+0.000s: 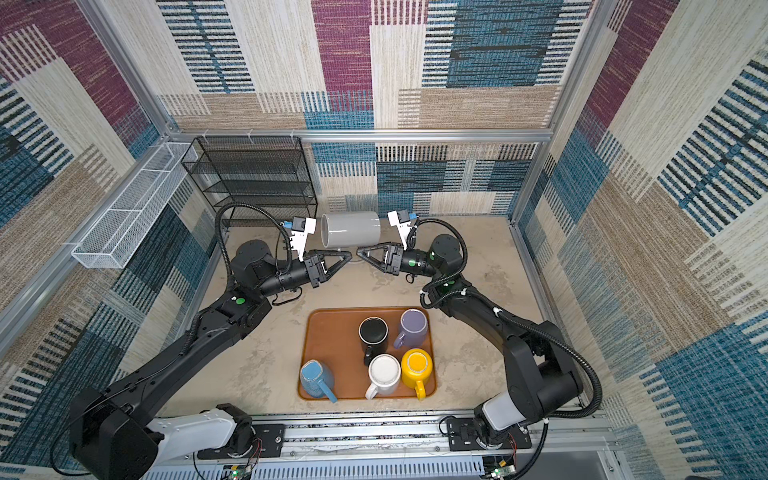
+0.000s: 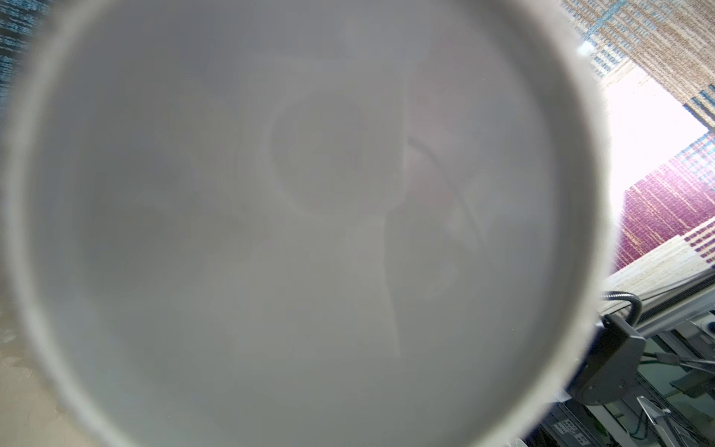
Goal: Turn the mug right side up
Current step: 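Grasp the grey mug's handle with the right gripper beside the left gripper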
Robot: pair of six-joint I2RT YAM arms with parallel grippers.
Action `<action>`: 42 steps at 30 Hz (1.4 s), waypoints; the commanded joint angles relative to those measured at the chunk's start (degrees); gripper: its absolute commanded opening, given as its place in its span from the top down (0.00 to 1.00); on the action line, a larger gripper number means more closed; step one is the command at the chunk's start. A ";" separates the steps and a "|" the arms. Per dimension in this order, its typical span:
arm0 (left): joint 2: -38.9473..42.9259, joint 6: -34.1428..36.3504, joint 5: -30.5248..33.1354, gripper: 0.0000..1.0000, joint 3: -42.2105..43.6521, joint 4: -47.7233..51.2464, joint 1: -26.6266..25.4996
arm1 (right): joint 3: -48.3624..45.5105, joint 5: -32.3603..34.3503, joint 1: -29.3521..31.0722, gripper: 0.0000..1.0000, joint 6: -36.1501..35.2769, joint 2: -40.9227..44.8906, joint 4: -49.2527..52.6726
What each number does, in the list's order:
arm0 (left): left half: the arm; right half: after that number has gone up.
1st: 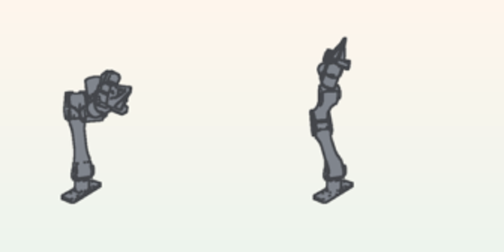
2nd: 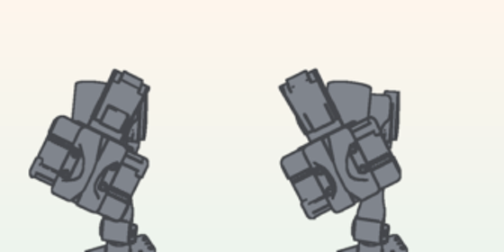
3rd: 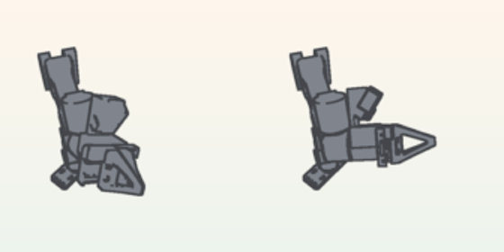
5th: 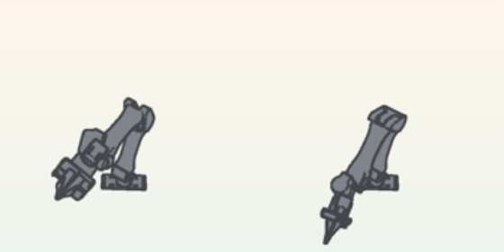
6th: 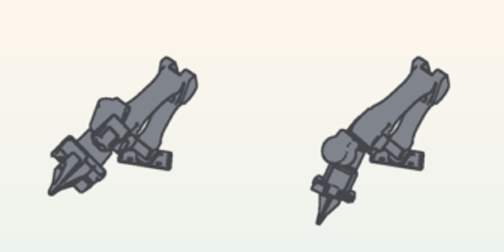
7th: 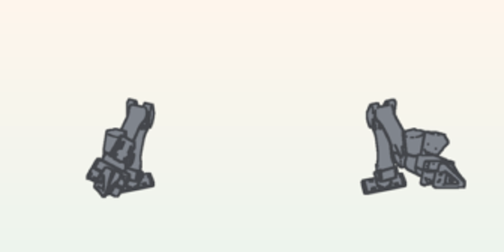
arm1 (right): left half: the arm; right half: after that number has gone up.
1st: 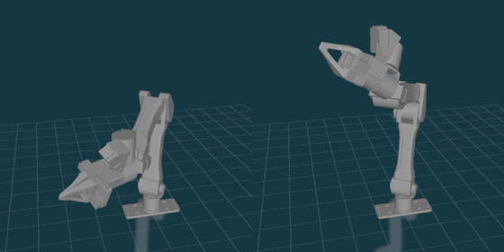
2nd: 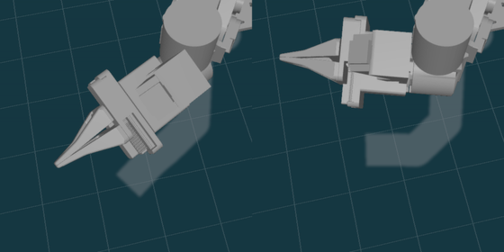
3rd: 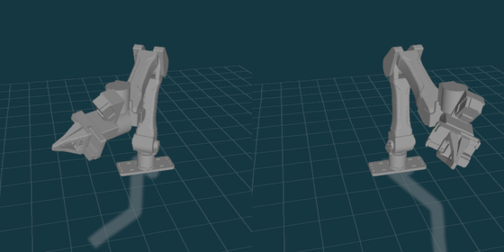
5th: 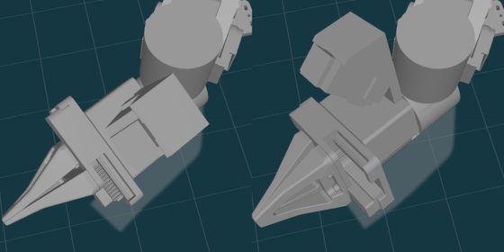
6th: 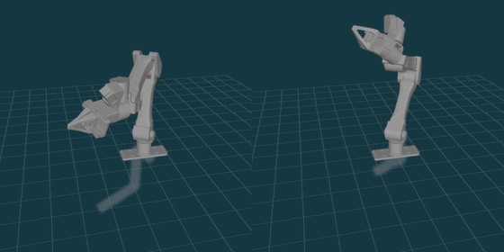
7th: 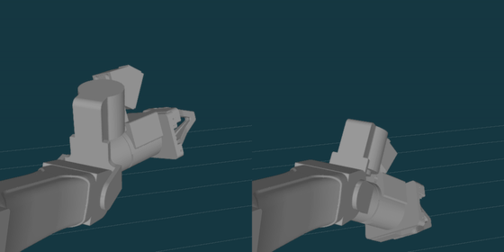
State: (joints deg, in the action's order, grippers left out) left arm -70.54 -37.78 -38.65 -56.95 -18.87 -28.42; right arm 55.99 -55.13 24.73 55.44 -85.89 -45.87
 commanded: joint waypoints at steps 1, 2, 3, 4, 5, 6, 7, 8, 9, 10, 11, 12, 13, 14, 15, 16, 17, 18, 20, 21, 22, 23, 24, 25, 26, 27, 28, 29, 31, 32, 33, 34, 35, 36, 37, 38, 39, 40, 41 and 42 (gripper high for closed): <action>-0.83 -1.13 -1.49 1.00 0.92 -9.77 -0.16 | 0.21 -0.68 0.15 0.67 3.80 -0.02 -6.15; -1.37 -1.58 -1.64 1.00 1.34 -11.10 -0.23 | 0.05 -0.55 0.16 0.68 4.49 0.02 -6.92; -1.73 -2.00 -1.75 1.00 1.66 -12.40 -0.23 | -0.17 -0.48 0.19 0.70 5.25 0.04 -7.61; -2.26 -2.24 -1.90 1.00 1.89 -13.32 -0.23 | -0.26 -0.34 0.14 0.71 5.97 0.09 -8.34; -2.88 -2.46 -2.14 1.00 2.02 -13.91 -0.20 | -0.50 -0.25 0.16 0.74 6.79 0.11 -9.18; -3.32 -2.60 -2.57 1.00 2.06 -14.46 -0.31 | -0.62 -0.13 0.14 0.78 7.53 0.11 -9.88; -3.84 -2.80 -3.06 1.00 2.03 -14.91 -0.32 | -0.57 -0.19 0.16 0.80 8.19 0.17 -10.36; -4.36 -2.90 -3.34 1.00 2.12 -15.24 -0.34 | -0.54 -0.17 0.14 0.81 8.43 0.19 -10.51; -4.72 -2.91 -3.51 1.00 2.26 -15.55 -0.39 | -0.47 -0.15 0.14 0.82 8.67 0.32 -10.47; -5.03 -2.98 -3.62 1.00 2.34 -15.58 -0.40 | -0.44 -0.15 0.14 0.84 8.64 0.41 -10.41; -5.19 -2.92 -3.72 1.00 2.45 -15.58 -0.40 | -0.44 -0.11 0.14 0.85 8.80 0.53 -10.38; -5.28 -2.78 -3.71 1.00 2.51 -15.58 -0.40 | -0.44 -0.06 0.14 0.87 8.79 0.70 -10.27; -5.35 -2.59 -3.75 1.00 2.62 -15.60 -0.40 | -0.44 0.08 0.19 0.89 8.78 0.89 -10.29; -5.19 -2.37 -3.73 1.00 2.71 -15.58 -0.40 | -0.43 0.09 0.15 0.91 8.75 0.98 -10.12; -5.08 -2.04 -3.74 1.00 2.72 -15.25 -0.40 | -0.40 0.11 0.15 0.94 8.71 1.07 -10.04; -4.96 -1.55 -3.74 1.00 2.89 -14.73 -0.36 | -0.29 0.13 0.14 0.97 8.68 1.04 -10.09; -4.75 -0.94 -3.55 1.00 2.92 -13.82 -0.40 | -0.10 0.16 0.15 1.00 8.66 1.18 -9.93; -4.53 -0.37 -3.30 1.00 2.90 -12.88 -0.40 | -0.02 0.04 0.14 1.00 8.47 1.25 -9.72; -4.25 0.69 -2.89 1.00 2.59 -10.24 -0.40 | 0.00 0.01 0.14 1.00 7.92 1.49 -9.26; -4.02 1.11 -2.60 1.00 2.39 -8.97 -0.40 | -0.02 0.10 0.14 1.00 7.61 1.65 -8.92; -3.90 1.62 -2.40 0.99 2.26 -7.87 -0.43 | 0.00 0.17 0.14 1.00 7.21 1.79 -8.41; -3.62 2.05 -2.26 0.95 2.26 -7.23 -0.40 | -0.05 0.11 0.14 1.00 6.72 1.94 -7.83; -3.32 2.40 -1.82 0.91 2.28 -6.61 -0.40 | 0.00 0.20 0.19 1.00 6.10 2.15 -7.15; -2.98 2.69 -1.19 0.86 2.30 -5.82 -0.40 | -0.02 0.37 0.14 1.00 5.41 2.34 -6.16; -2.67 2.96 -0.49 0.83 2.28 -5.22 -0.40 | 0.00 0.50 0.15 1.00 4.81 2.58 -5.51; -2.45 3.42 0.22 0.77 2.28 -4.46 -0.40 | 0.06 0.55 0.14 1.00 4.08 2.71 -4.53; -2.14 3.88 0.87 0.74 2.08 -3.48 -0.40 | 0.24 0.65 0.14 1.00 3.42 2.99 -3.53; -1.85 4.16 1.25 0.72 1.97 -2.81 -0.40 | 0.34 0.67 0.14 1.00 2.72 3.20 -2.77; -1.53 4.84 1.81 0.69 1.69 -1.55 -0.40 | 0.59 0.90 0.15 1.00 1.44 3.60 -0.76; -1.35 5.09 2.14 0.69 1.47 -0.81 -0.40 | 0.76 1.22 0.19 1.00 0.64 3.94 0.45; -1.13 5.33 2.33 0.69 1.47 -0.26 -0.40 | 0.87 1.51 0.14 1.00 -0.13 4.23 1.44; -0.91 5.58 2.59 0.69 1.40 0.18 -0.40 | 1.00 1.76 0.14 1.00 -0.93 4.48 2.72; -0.64 5.77 2.84 0.69 1.38 0.61 -0.40 | 1.17 2.00 0.14 1.00 -1.75 4.79 3.92; -0.37 5.90 3.12 0.69 1.40 1.09 -0.40 | 1.30 2.21 0.14 1.00 -2.29 4.85 4.76; -0.19 6.11 3.37 0.69 1.32 1.58 -0.36 | 1.45 2.31 0.14 1.00 -2.82 5.01 5.39; 0.01 6.53 3.54 0.69 1.25 2.13 -0.39 | 1.47 2.55 0.14 1.00 -3.31 5.11 6.14; 0.17 6.84 3.67 0.69 1.19 2.62 -0.40 | 1.56 2.78 0.12 1.00 -3.68 5.19 6.83; 0.30 7.09 3.93 0.69 1.08 3.38 -0.40 | 1.81 3.17 0.14 1.00 -4.43 5.23 7.92; 0.49 7.44 4.10 0.69 0.97 3.97 -0.35 | 2.06 3.43 0.06 1.00 -5.17 5.33 9.10; 0.64 7.78 4.18 0.69 0.87 4.48 -0.36 | 2.27 3.74 0.07 1.00 -5.89 5.42 10.12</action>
State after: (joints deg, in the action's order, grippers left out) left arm -70.48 -32.73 -35.68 -55.40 -16.60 -28.93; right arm 57.19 -53.19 24.84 52.95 -81.36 -35.00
